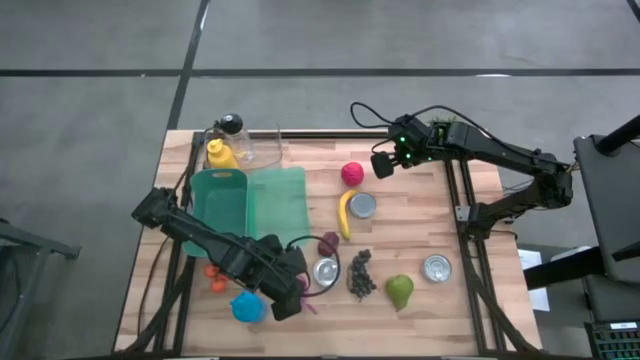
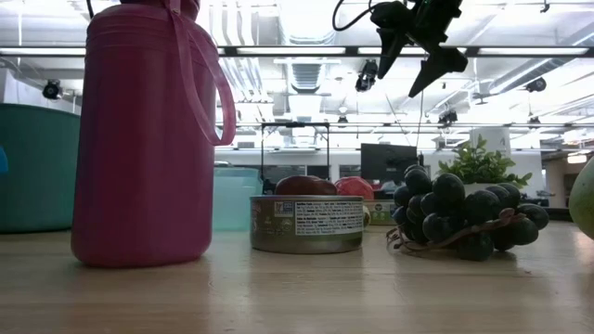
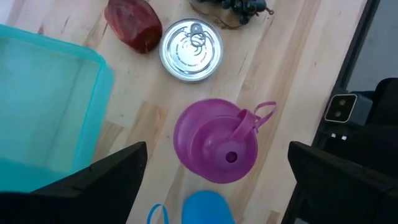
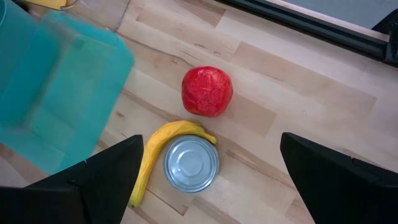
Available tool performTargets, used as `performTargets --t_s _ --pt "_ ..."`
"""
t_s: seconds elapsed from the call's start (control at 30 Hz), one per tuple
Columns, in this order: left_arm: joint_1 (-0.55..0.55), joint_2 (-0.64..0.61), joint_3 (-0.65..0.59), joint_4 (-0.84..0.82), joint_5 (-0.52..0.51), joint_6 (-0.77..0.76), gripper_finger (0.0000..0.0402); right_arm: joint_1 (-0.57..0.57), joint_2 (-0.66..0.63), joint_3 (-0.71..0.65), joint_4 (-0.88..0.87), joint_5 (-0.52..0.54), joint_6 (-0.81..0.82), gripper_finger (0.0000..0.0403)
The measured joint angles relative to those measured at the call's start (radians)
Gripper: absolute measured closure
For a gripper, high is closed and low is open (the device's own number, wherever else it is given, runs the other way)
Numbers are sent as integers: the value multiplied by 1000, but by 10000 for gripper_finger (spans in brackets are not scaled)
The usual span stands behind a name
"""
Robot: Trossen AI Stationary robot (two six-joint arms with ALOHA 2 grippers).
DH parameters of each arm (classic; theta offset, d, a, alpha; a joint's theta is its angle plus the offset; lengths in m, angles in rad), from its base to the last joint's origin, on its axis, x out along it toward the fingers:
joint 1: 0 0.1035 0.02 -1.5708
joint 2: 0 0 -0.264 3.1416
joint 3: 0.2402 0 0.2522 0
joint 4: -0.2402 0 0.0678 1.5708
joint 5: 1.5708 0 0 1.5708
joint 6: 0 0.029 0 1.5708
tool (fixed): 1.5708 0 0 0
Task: Pick & Place Food Item
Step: Put the purple water bottle into the transparent bin
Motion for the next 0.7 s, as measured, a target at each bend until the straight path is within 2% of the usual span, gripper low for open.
performTargets --t_s 0.3,0.7 --pt "-2 0 -58 45 38 0 5 0 0 0 0 0 0 25" --pt "-2 0 -60 54 37 0 5 0 0 0 0 0 0 25"
